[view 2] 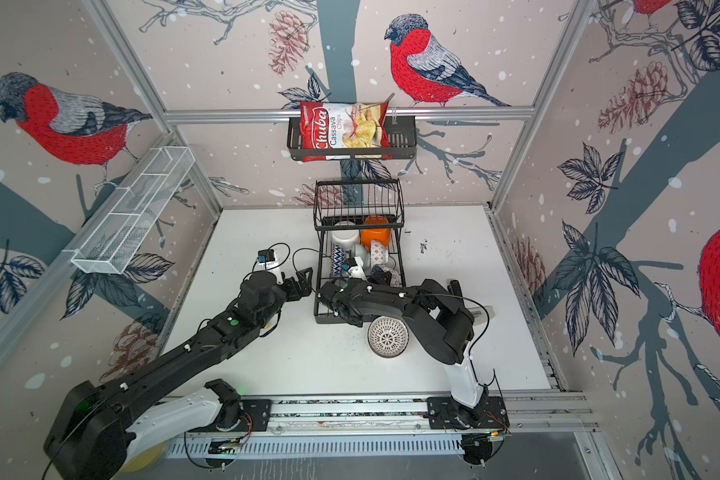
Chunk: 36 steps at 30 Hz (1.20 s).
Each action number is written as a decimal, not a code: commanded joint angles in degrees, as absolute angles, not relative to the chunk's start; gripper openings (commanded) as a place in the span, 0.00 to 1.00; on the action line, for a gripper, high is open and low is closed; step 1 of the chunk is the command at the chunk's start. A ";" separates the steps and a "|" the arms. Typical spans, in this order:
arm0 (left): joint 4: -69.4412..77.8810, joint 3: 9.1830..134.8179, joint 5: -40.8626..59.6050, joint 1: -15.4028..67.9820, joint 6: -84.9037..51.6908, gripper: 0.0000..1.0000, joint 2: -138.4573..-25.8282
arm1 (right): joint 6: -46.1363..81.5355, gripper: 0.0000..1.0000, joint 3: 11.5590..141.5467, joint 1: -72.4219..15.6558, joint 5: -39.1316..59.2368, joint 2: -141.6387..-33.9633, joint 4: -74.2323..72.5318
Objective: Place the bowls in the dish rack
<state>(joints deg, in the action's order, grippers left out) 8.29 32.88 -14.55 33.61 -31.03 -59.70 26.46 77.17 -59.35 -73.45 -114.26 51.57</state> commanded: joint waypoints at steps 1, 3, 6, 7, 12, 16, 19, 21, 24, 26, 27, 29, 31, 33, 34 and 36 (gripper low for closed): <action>9.90 32.70 -13.89 33.46 -29.89 0.96 -59.62 | 26.33 0.00 77.47 -59.84 -68.16 -115.55 49.51; 9.98 32.59 -13.86 33.40 -29.89 0.96 -59.67 | 25.88 0.00 77.61 -60.24 -67.82 -115.95 49.31; 10.04 32.52 -13.63 33.19 -29.92 0.97 -59.68 | 25.27 0.00 77.98 -60.77 -67.09 -116.53 48.96; 10.11 32.44 -13.67 33.18 -29.91 0.96 -59.63 | 25.30 0.00 78.04 -60.98 -66.98 -116.65 48.96; 10.29 32.24 -13.54 33.11 -30.06 0.96 -59.60 | 25.08 0.00 78.60 -61.61 -65.88 -116.98 48.70; 10.37 32.17 -13.49 33.13 -30.08 0.97 -59.50 | 25.63 0.02 79.00 -61.70 -65.39 -117.06 49.20; 10.49 31.94 -13.58 33.08 -30.20 0.96 -59.50 | 26.78 0.07 79.52 -61.70 -65.22 -117.14 50.33; 10.60 31.82 -13.51 33.07 -30.25 0.96 -59.41 | 27.65 0.09 79.85 -61.78 -65.21 -117.33 51.26; 10.80 31.51 -13.40 33.05 -30.41 0.96 -59.24 | 28.46 0.12 79.98 -61.87 -65.00 -117.39 51.83; 10.79 31.46 -13.44 33.05 -30.42 0.96 -59.04 | 29.02 0.13 80.00 -61.96 -64.96 -117.40 52.22; 10.72 31.37 -13.37 33.05 -30.41 0.96 -58.90 | 29.26 0.14 80.07 -62.04 -64.95 -117.42 52.43; 10.80 31.12 -13.51 33.05 -30.41 0.96 -58.80 | 29.83 0.15 80.16 -62.18 -64.91 -117.35 52.97; 10.81 30.94 -13.62 33.05 -30.51 0.96 -58.56 | 30.15 0.17 80.25 -62.29 -64.68 -117.33 53.13; 10.99 30.84 -13.78 33.05 -30.50 0.96 -58.61 | 30.32 0.19 80.24 -62.32 -64.69 -117.33 53.11; 11.08 30.80 -13.70 32.92 -30.50 0.96 -58.61 | 30.32 0.19 80.40 -62.34 -64.55 -117.33 53.17; 11.16 30.85 -13.59 32.96 -30.50 0.96 -58.86 | 30.26 0.21 80.66 -62.44 -64.42 -117.33 53.07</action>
<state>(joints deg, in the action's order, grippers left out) 8.47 30.89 -13.96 33.06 -30.48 -58.78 28.64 80.27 -62.22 -71.50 -116.84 54.85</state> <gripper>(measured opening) 0.964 0.206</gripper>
